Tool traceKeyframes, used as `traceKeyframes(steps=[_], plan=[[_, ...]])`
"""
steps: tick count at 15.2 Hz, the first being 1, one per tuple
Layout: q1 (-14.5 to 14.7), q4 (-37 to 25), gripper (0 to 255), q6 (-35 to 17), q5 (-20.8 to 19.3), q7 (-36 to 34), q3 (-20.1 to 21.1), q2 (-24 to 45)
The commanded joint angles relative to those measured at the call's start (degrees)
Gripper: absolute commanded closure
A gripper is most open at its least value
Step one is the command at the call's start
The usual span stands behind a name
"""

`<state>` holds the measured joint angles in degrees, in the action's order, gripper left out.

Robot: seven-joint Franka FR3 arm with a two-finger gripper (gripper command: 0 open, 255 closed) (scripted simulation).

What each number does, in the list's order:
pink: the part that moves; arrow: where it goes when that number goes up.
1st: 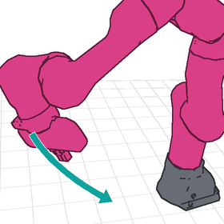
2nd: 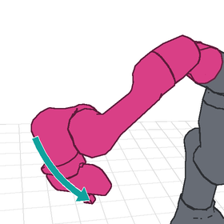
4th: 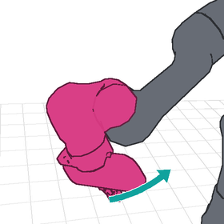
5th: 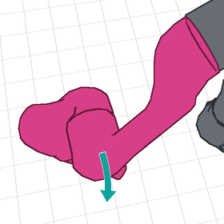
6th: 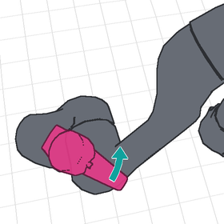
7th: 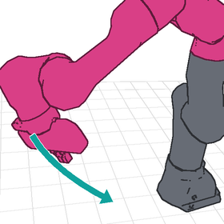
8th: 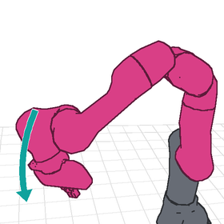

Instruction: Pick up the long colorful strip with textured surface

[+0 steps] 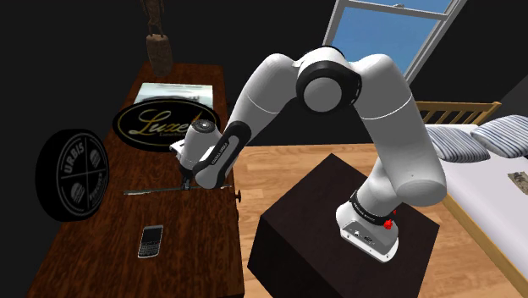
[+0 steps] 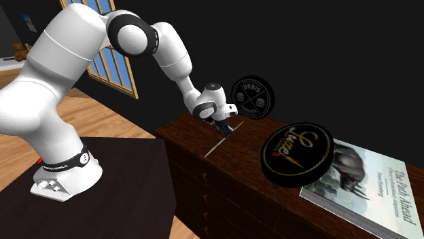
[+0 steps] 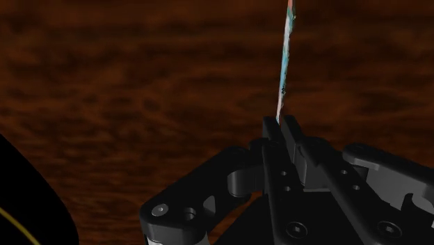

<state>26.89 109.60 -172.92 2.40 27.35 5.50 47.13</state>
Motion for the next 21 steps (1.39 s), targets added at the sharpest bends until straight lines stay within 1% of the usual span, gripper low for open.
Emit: traceKeyframes(steps=[1,4,19,21], plan=[[0.0,0.0,255,0.0,0.0,0.0,0.0,0.0],[0.0,-0.1,255,0.1,0.0,0.0,0.0,0.1],[-0.4,4.3,255,6.5,0.3,-0.5,0.4,-10.8],[-0.4,4.3,255,6.6,0.3,-0.5,0.4,-10.9]])
